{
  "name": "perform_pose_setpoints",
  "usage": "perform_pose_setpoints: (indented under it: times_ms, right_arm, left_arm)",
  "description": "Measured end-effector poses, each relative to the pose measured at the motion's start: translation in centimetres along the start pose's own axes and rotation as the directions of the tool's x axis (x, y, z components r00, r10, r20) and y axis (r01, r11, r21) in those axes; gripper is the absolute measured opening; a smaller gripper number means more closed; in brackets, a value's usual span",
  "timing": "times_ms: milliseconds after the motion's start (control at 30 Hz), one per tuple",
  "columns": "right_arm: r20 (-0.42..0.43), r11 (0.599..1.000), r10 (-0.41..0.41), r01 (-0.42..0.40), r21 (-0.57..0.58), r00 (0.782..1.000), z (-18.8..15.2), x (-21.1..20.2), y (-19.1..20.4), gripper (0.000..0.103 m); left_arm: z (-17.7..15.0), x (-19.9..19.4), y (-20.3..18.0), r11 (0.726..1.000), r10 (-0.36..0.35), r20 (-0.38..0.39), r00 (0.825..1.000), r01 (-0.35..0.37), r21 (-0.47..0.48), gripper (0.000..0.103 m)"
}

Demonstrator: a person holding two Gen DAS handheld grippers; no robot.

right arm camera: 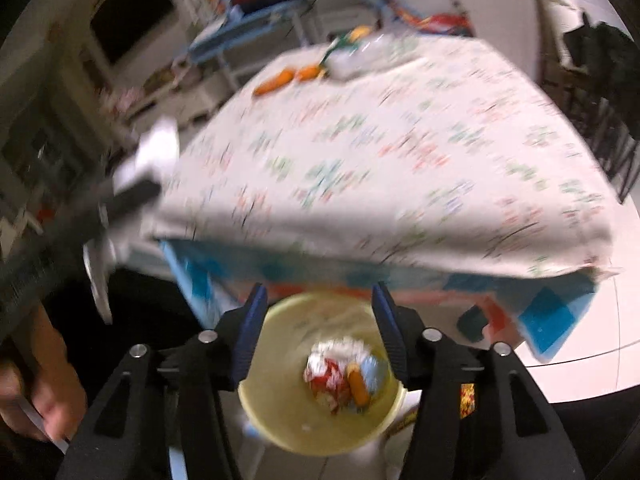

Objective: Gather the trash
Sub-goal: 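Lower the left tool over the yellow basin and release the white tissue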

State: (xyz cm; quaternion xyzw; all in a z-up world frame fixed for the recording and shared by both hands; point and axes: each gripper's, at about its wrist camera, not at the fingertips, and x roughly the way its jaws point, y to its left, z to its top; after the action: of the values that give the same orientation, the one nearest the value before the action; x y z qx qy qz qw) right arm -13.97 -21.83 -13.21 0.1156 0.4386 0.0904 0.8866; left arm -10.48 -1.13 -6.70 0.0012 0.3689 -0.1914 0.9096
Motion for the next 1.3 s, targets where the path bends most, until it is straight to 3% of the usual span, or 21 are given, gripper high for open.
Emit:
perform_pose_setpoints:
  times_ms: [233, 600, 700, 833, 1300]
  right_arm:
    - [0.113, 0.998, -0.036, 0.029, 0.061, 0.993, 0.7, -2.0, -1.3, 0.064]
    - [0.135, 0.996, -0.038, 0.027, 0.086, 0.99, 0.8, -2.3, -1.9, 0.066]
    - [0.135, 0.996, -0.037, 0.026, 0.089, 0.99, 0.7, -2.4, -1.9, 0.067]
    - [0.135, 0.995, -0.037, 0.025, 0.093, 0.99, 0.7, -2.5, -2.0, 0.067]
    - [0.153, 0.993, -0.06, 0.044, 0.109, 0.986, 0.9, -2.8, -2.6, 0.075]
  left_arm:
    - [-1.9, 1.0, -1.5, 0.999, -0.019, -0.073, 0.997, 0.023, 0.045, 0.016]
    - [-4.5, 2.9, -3.9, 0.987, -0.037, -0.202, 0.979, 0.067, 0.144, 0.017]
    - [-4.8, 3.1, -4.2, 0.985, -0.032, -0.219, 0.975, 0.068, 0.156, 0.023]
    - [-4.9, 3.0, -4.4, 0.985, -0.016, -0.218, 0.976, 0.052, 0.162, 0.042]
    - [-3.9, 2.2, -3.5, 0.989, 0.043, -0.138, 0.99, -0.022, 0.145, 0.072]
